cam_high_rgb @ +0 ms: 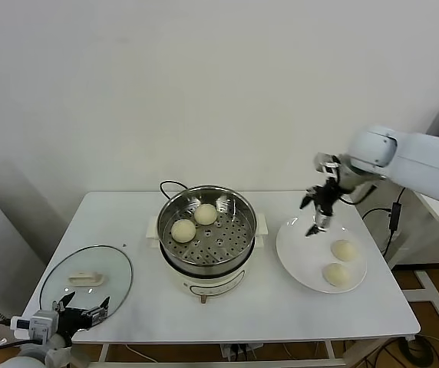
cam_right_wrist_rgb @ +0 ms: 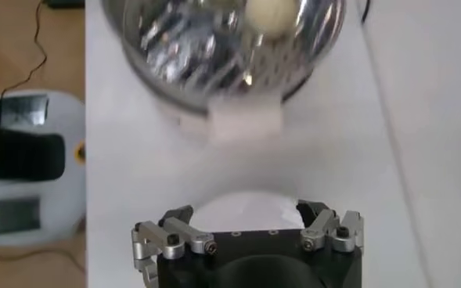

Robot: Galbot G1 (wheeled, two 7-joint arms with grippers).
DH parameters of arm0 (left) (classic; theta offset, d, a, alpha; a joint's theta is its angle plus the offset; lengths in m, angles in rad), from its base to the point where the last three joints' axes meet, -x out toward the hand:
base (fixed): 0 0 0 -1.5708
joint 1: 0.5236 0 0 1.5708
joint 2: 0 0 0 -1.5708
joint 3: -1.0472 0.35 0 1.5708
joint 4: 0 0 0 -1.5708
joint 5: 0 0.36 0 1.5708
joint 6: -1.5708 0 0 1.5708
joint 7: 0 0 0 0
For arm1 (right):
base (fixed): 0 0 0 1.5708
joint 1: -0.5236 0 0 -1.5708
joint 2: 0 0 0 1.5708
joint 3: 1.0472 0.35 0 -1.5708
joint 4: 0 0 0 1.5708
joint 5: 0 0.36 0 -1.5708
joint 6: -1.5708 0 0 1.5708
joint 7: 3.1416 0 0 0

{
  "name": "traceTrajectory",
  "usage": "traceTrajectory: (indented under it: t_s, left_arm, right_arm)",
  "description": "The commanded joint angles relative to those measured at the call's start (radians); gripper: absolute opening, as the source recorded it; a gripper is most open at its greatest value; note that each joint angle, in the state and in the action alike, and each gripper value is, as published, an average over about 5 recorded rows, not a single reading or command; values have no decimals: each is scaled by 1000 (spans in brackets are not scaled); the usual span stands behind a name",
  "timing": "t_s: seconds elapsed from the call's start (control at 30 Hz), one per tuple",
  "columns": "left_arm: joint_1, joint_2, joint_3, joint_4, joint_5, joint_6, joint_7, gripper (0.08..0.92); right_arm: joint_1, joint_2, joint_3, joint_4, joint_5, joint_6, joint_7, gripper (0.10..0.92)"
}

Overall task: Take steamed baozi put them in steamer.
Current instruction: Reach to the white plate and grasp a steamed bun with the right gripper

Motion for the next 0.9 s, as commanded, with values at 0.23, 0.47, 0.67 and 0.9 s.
traceTrajectory:
  t_s: [0.23,0.47,0.67,0.9]
  left_arm:
    - [2,3,1,5,2,1,0,823]
    - [8,3,0,3,3,2,0,823]
    - [17,4,-4,4,3,-1,0,823]
    - [18,1,-4,4,5,-1,0,823]
  right_arm:
    - [-317,-90,225,-116,-318,139,-104,823]
    - [-428,-60,303,-156,-412,162,-110,823]
    - [-488,-40,352,-199,-472,179,-111,823]
    - [-589,1,462,-261,-548,206,-96,823]
